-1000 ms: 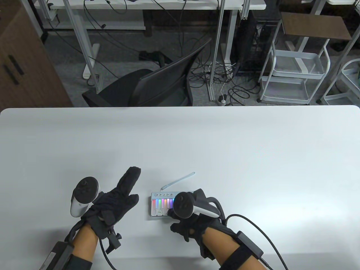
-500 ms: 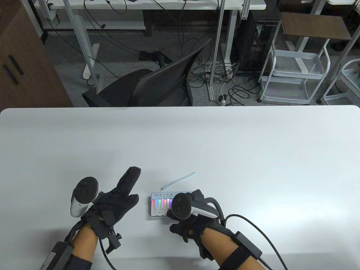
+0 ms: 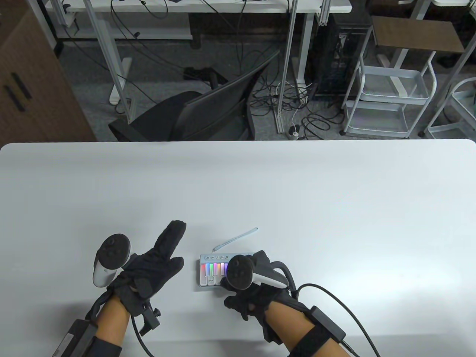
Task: Press Re-Fa-La on toy piano
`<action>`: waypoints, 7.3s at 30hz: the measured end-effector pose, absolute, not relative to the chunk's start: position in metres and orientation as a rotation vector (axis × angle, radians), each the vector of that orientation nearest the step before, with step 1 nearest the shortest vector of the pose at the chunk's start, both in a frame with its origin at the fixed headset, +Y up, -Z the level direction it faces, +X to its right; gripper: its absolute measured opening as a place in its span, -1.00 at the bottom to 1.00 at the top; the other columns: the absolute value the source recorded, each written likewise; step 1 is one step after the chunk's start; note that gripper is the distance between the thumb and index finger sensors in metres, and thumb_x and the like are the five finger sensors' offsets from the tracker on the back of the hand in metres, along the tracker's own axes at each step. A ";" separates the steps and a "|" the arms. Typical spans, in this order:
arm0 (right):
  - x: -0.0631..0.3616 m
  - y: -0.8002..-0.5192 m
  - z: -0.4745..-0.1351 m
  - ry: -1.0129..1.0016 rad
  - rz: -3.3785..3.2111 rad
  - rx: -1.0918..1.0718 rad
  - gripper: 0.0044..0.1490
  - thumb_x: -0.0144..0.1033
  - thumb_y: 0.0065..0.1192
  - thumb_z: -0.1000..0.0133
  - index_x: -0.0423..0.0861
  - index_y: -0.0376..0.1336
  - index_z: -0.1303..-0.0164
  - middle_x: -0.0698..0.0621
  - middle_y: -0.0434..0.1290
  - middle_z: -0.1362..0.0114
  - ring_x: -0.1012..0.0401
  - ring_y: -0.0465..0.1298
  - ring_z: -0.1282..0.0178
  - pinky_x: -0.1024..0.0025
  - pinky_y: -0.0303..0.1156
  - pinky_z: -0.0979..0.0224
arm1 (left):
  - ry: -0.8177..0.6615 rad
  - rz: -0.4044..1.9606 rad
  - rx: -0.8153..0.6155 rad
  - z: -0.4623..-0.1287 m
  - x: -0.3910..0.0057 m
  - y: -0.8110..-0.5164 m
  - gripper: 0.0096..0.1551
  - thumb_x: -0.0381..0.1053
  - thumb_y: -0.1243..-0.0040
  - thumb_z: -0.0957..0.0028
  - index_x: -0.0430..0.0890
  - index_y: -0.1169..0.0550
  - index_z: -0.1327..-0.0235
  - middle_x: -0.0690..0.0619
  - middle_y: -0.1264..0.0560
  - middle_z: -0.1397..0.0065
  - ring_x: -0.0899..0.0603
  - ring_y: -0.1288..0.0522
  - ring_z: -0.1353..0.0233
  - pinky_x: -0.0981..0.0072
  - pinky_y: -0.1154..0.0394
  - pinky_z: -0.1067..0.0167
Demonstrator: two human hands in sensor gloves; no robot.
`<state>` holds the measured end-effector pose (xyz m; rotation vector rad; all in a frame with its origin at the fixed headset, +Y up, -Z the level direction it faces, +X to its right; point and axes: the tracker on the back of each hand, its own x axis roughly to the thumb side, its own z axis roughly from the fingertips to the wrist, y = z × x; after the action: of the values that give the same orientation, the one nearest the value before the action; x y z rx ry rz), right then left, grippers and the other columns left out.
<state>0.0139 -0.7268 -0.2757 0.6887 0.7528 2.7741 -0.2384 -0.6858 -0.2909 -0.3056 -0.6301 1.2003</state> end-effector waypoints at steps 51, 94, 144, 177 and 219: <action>0.055 -0.696 -0.281 0.573 2.729 0.584 -0.17 0.09 0.47 -0.09 0.10 0.19 -0.53 -0.08 -0.06 -0.70 -0.22 -0.09 -0.73 -0.38 -0.28 -0.50 | -0.635 1.202 -0.303 -0.290 -0.238 -0.685 0.12 0.65 0.01 -0.04 0.19 0.14 -0.66 0.00 0.36 -0.70 -0.34 0.44 -0.68 -0.48 0.38 -0.29; 0.051 -0.726 -0.277 0.761 2.749 0.571 -0.27 0.04 0.49 -0.09 0.08 0.28 -0.46 -0.09 -0.03 -0.70 -0.23 -0.08 -0.73 -0.39 -0.29 -0.50 | -0.636 1.197 -0.303 -0.290 -0.238 -0.685 0.12 0.65 0.01 -0.04 0.19 0.14 -0.66 0.00 0.36 -0.70 -0.34 0.45 -0.68 -0.48 0.38 -0.29; -0.022 -0.715 -0.324 0.669 2.765 0.650 -0.03 0.18 0.45 -0.06 0.16 0.03 -0.60 -0.06 -0.10 -0.71 -0.21 -0.12 -0.74 -0.38 -0.31 -0.51 | -0.633 1.207 -0.295 -0.291 -0.239 -0.683 0.12 0.64 0.01 -0.04 0.19 0.13 -0.66 0.00 0.35 -0.70 -0.34 0.44 -0.68 -0.48 0.38 -0.30; -0.032 -0.735 -0.324 0.829 2.773 0.610 -0.03 0.18 0.44 -0.09 0.14 0.02 -0.61 -0.08 -0.08 -0.71 -0.23 -0.11 -0.74 -0.40 -0.31 -0.50 | -0.634 1.207 -0.293 -0.291 -0.239 -0.683 0.12 0.64 0.00 -0.04 0.19 0.13 -0.66 0.00 0.35 -0.70 -0.33 0.44 -0.68 -0.48 0.38 -0.30; -0.030 -0.737 -0.319 0.807 2.796 0.630 0.00 0.17 0.45 -0.08 0.16 -0.03 -0.61 -0.07 -0.11 -0.71 -0.23 -0.10 -0.73 -0.40 -0.29 -0.51 | -0.635 1.202 -0.296 -0.291 -0.239 -0.683 0.11 0.64 0.01 -0.04 0.19 0.13 -0.66 0.00 0.35 -0.70 -0.33 0.44 -0.68 -0.48 0.38 -0.30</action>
<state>-0.0303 -0.7366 -0.3191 0.6299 0.8074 2.7957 -0.2390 -0.6833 -0.2905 -0.2956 -0.6347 1.2020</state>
